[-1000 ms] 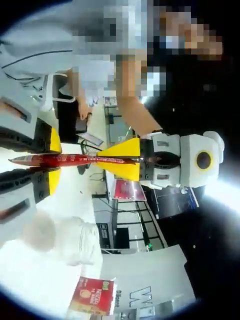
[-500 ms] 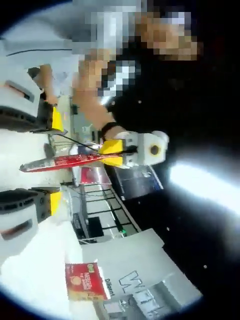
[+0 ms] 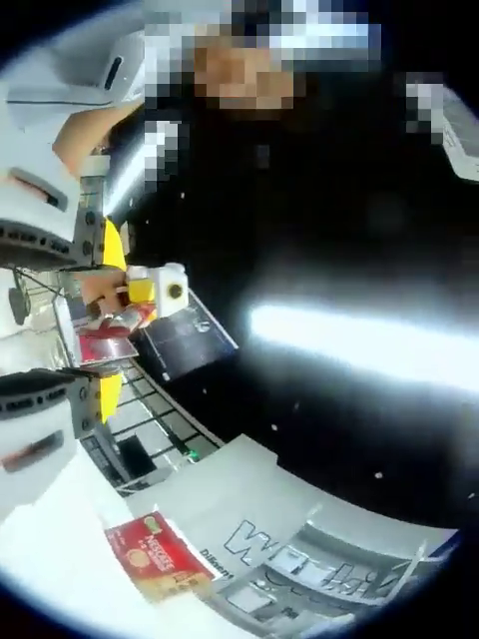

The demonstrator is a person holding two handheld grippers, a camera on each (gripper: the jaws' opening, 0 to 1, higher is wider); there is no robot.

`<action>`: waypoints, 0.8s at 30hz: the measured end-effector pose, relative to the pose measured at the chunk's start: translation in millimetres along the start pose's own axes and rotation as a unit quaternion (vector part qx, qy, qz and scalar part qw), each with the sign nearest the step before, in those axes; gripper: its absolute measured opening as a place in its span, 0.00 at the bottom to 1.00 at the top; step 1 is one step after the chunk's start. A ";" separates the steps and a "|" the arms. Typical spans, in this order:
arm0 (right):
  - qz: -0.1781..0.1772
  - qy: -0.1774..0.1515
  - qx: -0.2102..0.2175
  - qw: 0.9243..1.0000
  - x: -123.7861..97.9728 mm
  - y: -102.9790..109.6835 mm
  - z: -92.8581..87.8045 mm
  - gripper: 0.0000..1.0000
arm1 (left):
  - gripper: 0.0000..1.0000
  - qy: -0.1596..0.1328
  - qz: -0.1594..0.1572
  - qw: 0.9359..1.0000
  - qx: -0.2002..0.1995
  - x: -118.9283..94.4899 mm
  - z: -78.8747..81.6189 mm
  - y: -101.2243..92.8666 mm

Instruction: Tear open the coffee pouch, take out the coffee, and pour the coffee from the pouch into the cup

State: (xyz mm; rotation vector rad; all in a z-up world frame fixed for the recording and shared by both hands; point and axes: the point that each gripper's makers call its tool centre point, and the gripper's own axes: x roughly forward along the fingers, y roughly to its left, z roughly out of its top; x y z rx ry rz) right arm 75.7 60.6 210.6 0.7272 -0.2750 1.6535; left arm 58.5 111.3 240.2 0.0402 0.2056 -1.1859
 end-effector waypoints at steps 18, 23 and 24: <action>0.018 0.094 -0.010 0.995 8.9 4.6 -18.5 0.13 | 0.02 -0.056 -0.034 0.998 -0.026 11.1 -20.0 17.2; 0.017 0.113 -0.018 0.993 12.5 9.0 -22.2 0.12 | 0.02 -0.082 -0.042 0.995 -0.043 8.4 -21.6 17.6; 0.017 0.115 -0.019 0.993 13.0 9.8 -22.7 0.12 | 0.02 -0.086 -0.043 0.994 -0.046 7.7 -22.5 18.4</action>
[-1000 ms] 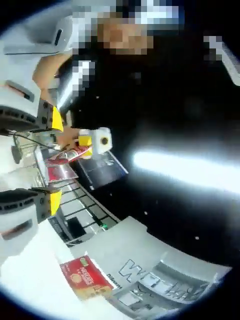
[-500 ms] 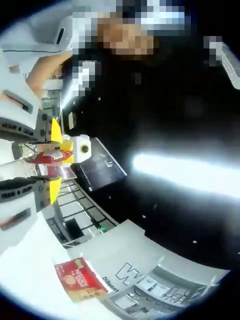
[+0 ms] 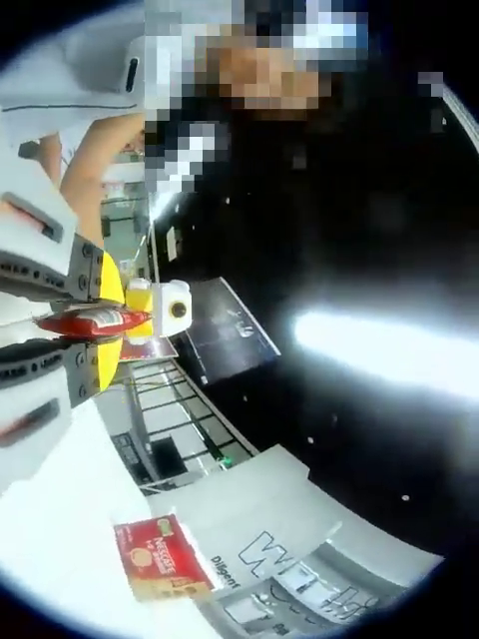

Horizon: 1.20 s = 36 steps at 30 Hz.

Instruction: Tear open the coffee pouch, take out the coffee, and pour the coffee from the pouch into the cup

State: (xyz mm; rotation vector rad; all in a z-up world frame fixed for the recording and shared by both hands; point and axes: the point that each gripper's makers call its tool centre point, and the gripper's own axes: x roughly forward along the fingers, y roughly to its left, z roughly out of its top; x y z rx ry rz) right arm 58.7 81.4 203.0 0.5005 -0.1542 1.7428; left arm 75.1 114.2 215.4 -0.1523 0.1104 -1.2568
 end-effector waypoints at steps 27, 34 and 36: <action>-0.022 0.088 0.018 0.996 1.5 -30.0 -2.8 0.10 | 0.04 -0.038 -0.006 0.999 -0.033 -7.1 -10.0 5.7; -0.042 0.141 0.014 0.989 -4.6 -33.4 -11.9 0.10 | 0.14 -0.020 0.016 0.999 -0.031 -7.2 -22.2 8.3; -0.045 0.151 0.014 0.987 -7.0 -33.0 -12.0 0.10 | 0.15 -0.019 0.022 0.999 -0.030 -8.7 -23.5 9.0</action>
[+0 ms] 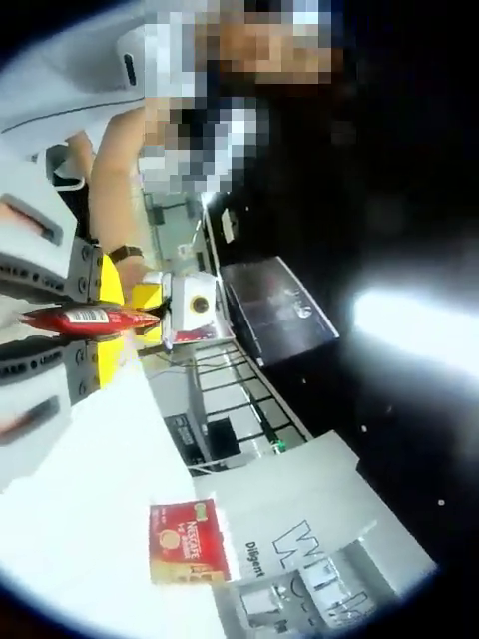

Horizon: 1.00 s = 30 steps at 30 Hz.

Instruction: Tear open the coffee pouch, take out the coffee, and pour the coffee from the pouch into the cup

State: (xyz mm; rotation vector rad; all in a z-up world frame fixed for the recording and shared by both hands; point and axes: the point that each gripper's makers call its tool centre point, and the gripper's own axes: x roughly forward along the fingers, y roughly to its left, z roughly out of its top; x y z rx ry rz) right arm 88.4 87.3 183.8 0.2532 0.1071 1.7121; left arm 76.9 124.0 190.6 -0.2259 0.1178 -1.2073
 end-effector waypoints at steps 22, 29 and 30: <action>-0.016 0.263 -0.055 0.963 9.6 3.7 -4.3 0.10 | 0.18 0.159 0.011 0.984 0.074 6.5 -13.2 5.2; -0.015 0.322 -0.067 0.944 15.6 0.3 -2.1 0.10 | 0.18 0.200 0.008 0.975 0.092 17.2 -25.5 2.8; -0.014 0.328 -0.070 0.942 16.6 0.9 -2.7 0.10 | 0.18 0.204 0.006 0.974 0.094 18.2 -27.5 2.2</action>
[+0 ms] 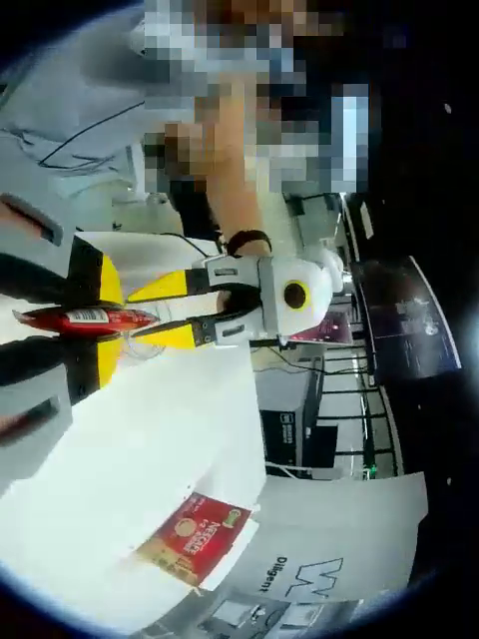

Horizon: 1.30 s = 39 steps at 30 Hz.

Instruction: Tear open the coffee pouch, take out the coffee, and pour the coffee from the pouch into the cup

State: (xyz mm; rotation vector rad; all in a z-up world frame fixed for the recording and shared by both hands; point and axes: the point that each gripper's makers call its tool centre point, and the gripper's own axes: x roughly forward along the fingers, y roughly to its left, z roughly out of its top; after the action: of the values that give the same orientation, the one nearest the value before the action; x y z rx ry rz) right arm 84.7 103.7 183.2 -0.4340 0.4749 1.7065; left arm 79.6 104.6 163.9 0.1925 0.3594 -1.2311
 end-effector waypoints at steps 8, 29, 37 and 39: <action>0.005 0.057 -0.028 0.998 4.7 3.0 1.7 0.10 | 0.14 0.003 -0.006 1.000 0.002 1.6 -1.2 -1.3; 0.005 0.033 -0.049 0.998 0.9 3.1 7.7 0.11 | 0.05 -0.029 0.008 0.999 0.045 1.5 3.3 -3.8; 0.006 -0.111 -0.042 0.993 -10.0 4.1 24.4 0.23 | 0.05 -0.064 0.018 0.997 0.040 -2.6 5.2 -3.0; 0.004 -0.161 -0.027 0.987 -13.6 3.2 28.1 0.23 | 0.05 -0.077 0.019 0.996 0.037 -4.0 5.3 -3.6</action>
State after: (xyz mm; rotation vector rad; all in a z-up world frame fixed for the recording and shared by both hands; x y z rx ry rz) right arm 83.2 107.0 214.4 -0.1883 0.1968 1.7603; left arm 75.9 105.2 170.5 0.1658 0.1759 -1.2149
